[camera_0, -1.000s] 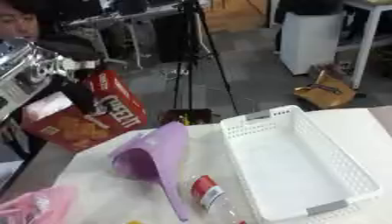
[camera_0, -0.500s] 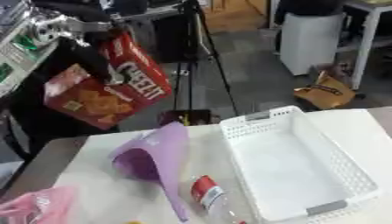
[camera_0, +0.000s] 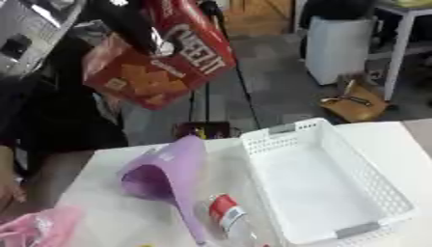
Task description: Pick up objects on the table and place them in the box.
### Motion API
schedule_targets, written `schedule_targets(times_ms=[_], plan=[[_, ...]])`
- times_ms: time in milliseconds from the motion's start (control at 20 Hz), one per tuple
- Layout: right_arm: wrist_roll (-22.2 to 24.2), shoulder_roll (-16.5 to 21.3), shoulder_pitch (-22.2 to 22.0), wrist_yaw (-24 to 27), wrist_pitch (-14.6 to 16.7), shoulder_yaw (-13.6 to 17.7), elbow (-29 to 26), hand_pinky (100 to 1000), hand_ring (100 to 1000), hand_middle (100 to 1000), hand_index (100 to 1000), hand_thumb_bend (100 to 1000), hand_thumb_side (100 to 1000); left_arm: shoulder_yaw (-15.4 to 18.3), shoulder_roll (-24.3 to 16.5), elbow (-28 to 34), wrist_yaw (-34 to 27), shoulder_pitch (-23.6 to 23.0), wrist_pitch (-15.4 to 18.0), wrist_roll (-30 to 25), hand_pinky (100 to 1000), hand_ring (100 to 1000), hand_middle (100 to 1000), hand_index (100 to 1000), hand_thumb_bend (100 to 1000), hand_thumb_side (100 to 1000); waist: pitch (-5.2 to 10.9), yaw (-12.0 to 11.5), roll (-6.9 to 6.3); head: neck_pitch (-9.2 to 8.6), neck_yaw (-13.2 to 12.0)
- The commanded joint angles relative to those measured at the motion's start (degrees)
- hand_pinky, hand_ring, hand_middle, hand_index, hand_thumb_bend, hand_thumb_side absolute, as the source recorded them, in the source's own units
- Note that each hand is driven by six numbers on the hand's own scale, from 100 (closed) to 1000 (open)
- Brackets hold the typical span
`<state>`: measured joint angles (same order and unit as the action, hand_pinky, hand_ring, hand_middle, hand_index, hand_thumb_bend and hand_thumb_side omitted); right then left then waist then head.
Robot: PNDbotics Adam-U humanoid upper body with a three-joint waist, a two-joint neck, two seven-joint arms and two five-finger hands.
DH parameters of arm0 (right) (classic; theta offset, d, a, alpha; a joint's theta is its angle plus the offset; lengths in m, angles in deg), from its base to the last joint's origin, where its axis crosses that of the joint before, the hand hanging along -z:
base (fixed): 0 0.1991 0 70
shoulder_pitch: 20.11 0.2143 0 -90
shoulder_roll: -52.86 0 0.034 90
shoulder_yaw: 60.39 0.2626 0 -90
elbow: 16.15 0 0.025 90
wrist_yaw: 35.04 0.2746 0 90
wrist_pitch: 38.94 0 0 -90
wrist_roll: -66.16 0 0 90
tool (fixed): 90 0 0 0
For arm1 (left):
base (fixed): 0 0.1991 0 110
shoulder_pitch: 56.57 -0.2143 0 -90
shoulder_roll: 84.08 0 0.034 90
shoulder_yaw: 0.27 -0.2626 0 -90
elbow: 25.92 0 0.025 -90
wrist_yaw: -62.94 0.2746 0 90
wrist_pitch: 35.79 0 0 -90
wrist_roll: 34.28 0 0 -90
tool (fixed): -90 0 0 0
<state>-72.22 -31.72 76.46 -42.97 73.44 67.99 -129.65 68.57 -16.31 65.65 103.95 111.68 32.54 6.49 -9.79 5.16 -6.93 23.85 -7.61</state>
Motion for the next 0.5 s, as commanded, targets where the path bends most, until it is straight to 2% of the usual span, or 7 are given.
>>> schedule_targets(times_ms=[50, 250, 300, 500], plan=[[-1.52, 1.46, 0.49, 0.37, 1.68, -0.11, -1.09, 685, 625, 563, 572, 100, 713, 1.5, 1.25, 2.8, 0.12, 1.94, -4.8, -2.74, 590, 475, 376, 557, 100, 321, 1.07, 0.25, 0.78, -0.58, -0.22], [-1.5, 1.45, 0.52, 0.48, 1.65, -0.11, -1.09, 685, 625, 563, 572, 100, 713, 1.25, 2.07, 4.62, -0.39, 2.05, -7.1, -2.74, 590, 475, 376, 557, 100, 321, 1.08, 0.36, 0.82, -0.57, -0.19], [-1.49, 1.45, 0.55, 0.51, 1.64, -0.13, -1.09, 685, 626, 563, 572, 100, 712, 1.28, 2.15, 4.85, -0.5, 2.11, -7.28, -2.72, 571, 436, 327, 541, 100, 368, 1.12, 0.44, 0.85, -0.5, -0.27], [-1.25, 1.22, 1.23, 1.24, 1.66, -0.64, -1.09, 685, 626, 563, 572, 100, 711, 3.37, 6.46, 9.31, -2.47, 2.44, -8.87, -2.57, 566, 427, 312, 535, 100, 394, 0.99, 1.96, 1.26, -0.19, -1.59]])
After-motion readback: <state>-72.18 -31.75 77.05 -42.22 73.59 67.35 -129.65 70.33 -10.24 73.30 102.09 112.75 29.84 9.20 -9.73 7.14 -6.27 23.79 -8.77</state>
